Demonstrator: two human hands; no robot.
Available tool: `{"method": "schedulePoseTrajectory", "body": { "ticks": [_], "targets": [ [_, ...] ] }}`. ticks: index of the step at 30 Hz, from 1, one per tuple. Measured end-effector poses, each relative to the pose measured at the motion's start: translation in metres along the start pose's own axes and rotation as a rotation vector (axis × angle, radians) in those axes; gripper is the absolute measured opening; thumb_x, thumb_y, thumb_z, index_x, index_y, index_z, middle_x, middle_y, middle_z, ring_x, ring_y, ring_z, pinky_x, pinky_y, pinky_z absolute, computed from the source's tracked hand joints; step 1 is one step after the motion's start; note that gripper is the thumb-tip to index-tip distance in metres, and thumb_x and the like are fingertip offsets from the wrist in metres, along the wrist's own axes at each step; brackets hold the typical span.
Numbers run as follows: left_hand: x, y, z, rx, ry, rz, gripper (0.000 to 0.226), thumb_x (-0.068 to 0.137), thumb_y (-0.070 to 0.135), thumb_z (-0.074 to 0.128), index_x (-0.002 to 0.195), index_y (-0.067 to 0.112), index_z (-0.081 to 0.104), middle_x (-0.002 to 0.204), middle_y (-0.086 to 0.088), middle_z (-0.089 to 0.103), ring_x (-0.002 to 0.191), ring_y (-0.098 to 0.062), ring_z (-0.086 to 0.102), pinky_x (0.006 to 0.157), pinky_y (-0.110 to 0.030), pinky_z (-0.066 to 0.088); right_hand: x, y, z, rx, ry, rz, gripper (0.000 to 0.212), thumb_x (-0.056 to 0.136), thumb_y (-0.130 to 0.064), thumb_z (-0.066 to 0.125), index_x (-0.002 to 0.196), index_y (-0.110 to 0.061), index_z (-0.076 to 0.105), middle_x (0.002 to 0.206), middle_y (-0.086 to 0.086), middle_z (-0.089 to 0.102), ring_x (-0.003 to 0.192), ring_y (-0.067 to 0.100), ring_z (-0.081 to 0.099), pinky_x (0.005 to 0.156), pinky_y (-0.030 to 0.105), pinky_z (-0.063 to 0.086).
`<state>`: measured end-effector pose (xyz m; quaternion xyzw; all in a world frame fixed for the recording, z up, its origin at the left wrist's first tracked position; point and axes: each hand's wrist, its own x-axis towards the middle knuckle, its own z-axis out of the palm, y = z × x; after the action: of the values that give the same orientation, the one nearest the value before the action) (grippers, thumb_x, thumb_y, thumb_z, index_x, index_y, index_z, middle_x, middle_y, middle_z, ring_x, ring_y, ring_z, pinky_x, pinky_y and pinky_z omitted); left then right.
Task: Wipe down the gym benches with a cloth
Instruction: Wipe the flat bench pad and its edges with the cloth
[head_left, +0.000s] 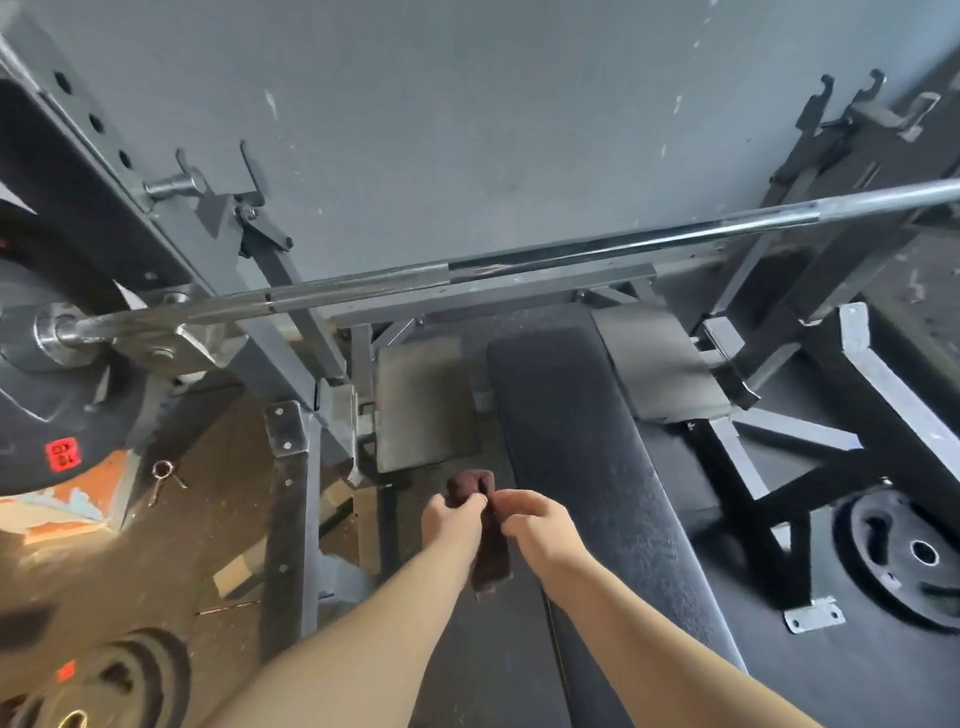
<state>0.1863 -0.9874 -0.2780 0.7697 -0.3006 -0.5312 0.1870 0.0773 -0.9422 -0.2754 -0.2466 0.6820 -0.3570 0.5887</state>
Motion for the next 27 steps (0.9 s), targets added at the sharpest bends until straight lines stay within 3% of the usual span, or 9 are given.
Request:
{"method": "schedulePoseTrajectory", "body": {
  "ticks": [3,7,11,13,15,16,19,23,27],
  "targets": [
    [0.058,0.01,0.033,-0.005,0.033,0.065,0.042,0.088,0.027,0.069,0.125,0.011,0.059,0.123,-0.014,0.068,0.108,-0.031,0.066,0.097,-0.038,0.051,0.061,0.003,0.002,-0.006,-0.009,-0.025,0.053,0.078,0.013,0.046,0.11,-0.016,0.076,0.101,0.002,0.078,0.095,0.019,0.073,0.064,0.023,0.057],
    [0.159,0.016,0.082,-0.092,0.09,0.135,0.048,0.09,0.025,0.069,0.132,0.008,0.053,0.13,-0.015,0.062,0.118,-0.033,0.063,0.095,-0.037,0.049,0.156,0.015,0.004,-0.034,0.032,-0.1,0.052,0.081,0.015,0.044,0.114,-0.011,0.074,0.1,0.006,0.076,0.083,0.015,0.073,0.053,0.024,0.056],
    [0.272,0.016,0.132,-0.306,0.018,0.202,0.025,0.087,0.025,0.071,0.107,0.011,0.067,0.105,-0.007,0.073,0.092,-0.027,0.07,0.075,-0.033,0.057,0.254,0.036,0.012,-0.143,0.098,-0.238,0.052,0.083,0.014,0.044,0.12,-0.01,0.072,0.11,0.009,0.074,0.084,0.016,0.072,0.051,0.022,0.055],
    [0.309,0.022,0.146,-0.377,-0.004,0.227,0.015,0.088,0.027,0.072,0.098,0.016,0.069,0.093,-0.004,0.072,0.084,-0.025,0.07,0.075,-0.033,0.058,0.282,0.034,0.013,-0.199,0.11,-0.29,0.047,0.088,0.012,0.046,0.12,-0.011,0.072,0.109,0.007,0.074,0.079,0.009,0.073,0.051,0.016,0.053],
    [0.353,0.016,0.16,-0.429,0.012,0.29,0.021,0.088,0.029,0.07,0.103,0.015,0.069,0.096,-0.004,0.072,0.088,-0.028,0.071,0.086,-0.038,0.058,0.317,0.047,0.017,-0.296,0.156,-0.39,0.042,0.093,0.008,0.047,0.12,-0.013,0.071,0.107,-0.001,0.072,0.081,0.002,0.072,0.059,0.01,0.05],
    [0.369,0.016,0.163,-0.413,0.03,0.319,0.027,0.089,0.032,0.068,0.11,0.015,0.068,0.101,-0.005,0.072,0.092,-0.03,0.07,0.088,-0.038,0.056,0.329,0.05,0.015,-0.376,0.221,-0.423,0.045,0.093,0.006,0.046,0.124,-0.016,0.069,0.111,-0.005,0.07,0.097,0.004,0.07,0.071,0.01,0.049],
    [0.42,0.01,0.176,-0.425,0.031,0.395,0.033,0.091,0.035,0.063,0.118,0.016,0.061,0.109,-0.005,0.067,0.094,-0.03,0.065,0.088,-0.038,0.051,0.377,0.068,0.01,-0.65,0.427,-0.482,0.054,0.09,0.0,0.044,0.13,-0.03,0.066,0.132,-0.006,0.062,0.129,0.024,0.05,0.097,0.03,0.045],
    [0.461,0.018,0.2,-0.467,-0.003,0.522,0.03,0.09,0.036,0.067,0.114,0.019,0.062,0.107,-0.004,0.068,0.094,-0.028,0.066,0.088,-0.04,0.054,0.412,0.077,0.011,-0.929,0.514,-0.51,0.056,0.089,-0.002,0.045,0.13,-0.034,0.065,0.134,0.003,0.049,0.131,0.035,0.034,0.096,0.033,0.034],
    [0.48,0.032,0.216,-0.458,-0.05,0.601,0.033,0.095,0.03,0.066,0.123,0.016,0.058,0.112,-0.005,0.065,0.091,-0.022,0.063,0.074,-0.031,0.05,0.417,0.072,0.025,-1.145,0.517,-0.553,0.049,0.093,-0.007,0.048,0.131,-0.034,0.063,0.126,0.004,0.044,0.125,0.033,0.033,0.107,0.035,0.033]
  ]
}}
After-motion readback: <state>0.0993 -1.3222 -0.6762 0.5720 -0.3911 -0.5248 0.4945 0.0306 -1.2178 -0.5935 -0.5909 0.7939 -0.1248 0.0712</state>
